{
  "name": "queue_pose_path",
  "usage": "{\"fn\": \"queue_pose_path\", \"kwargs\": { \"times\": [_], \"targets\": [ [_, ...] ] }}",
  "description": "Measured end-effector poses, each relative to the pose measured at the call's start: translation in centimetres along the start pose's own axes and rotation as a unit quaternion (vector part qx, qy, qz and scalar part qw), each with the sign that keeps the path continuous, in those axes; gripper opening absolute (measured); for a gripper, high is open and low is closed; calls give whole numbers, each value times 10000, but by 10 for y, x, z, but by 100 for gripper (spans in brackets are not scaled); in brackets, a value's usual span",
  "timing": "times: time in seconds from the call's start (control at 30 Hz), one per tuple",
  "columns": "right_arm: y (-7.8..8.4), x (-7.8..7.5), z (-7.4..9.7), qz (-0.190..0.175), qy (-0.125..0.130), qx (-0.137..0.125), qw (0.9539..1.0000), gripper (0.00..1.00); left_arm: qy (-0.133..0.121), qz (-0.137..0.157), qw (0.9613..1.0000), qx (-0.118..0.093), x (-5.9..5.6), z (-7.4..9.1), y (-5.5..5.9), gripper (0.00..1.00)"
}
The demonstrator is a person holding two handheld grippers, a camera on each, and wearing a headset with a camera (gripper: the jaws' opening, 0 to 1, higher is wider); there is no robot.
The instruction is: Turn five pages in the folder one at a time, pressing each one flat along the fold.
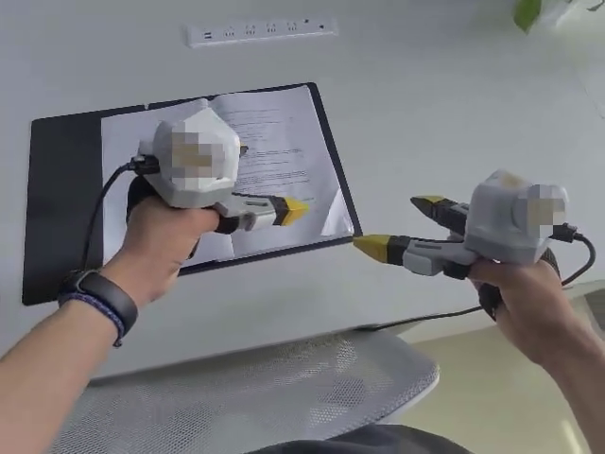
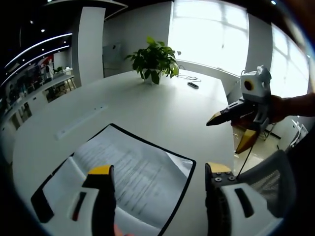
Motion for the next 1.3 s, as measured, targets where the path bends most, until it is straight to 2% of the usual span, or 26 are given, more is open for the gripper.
{"fn": "queue_pose_path", "kwargs": {
  "times": [0.2,0.37,0.67,0.97,1.2,1.3],
  "targets": [
    [2,1,0,3,-18,34,10000,76,26,-16,10000,55,-2,-14,1,74],
    [2,0,1,-19,-43,23,10000,76,67,-30,9998,169,-6,-29,7,73],
    [6,-3,1,-76,-79,43,9999,76,53,140,9994,303,-10,-60,14,73],
    [6,-9,1,-137,-87,38,9999,75,55,196,9985,510,-16,-83,29,71],
    [5,-12,0,-146,-124,37,9998,75,-53,176,9977,659,-14,-100,37,70],
    [3,-13,-1,-145,-139,33,9998,74,-91,82,9970,770,-14,-105,42,69]
  ]
}}
Point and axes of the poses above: the centre of the closed fingertips' face, and the gripper's own axes: z roughly backward along the fingers, x roughly to its left, y roughly out of its underside, the point moved 3 cm from there along z, roughly backward along the fingers, and after that the axes turned 5 degrees about x, right-handed, at the moved point
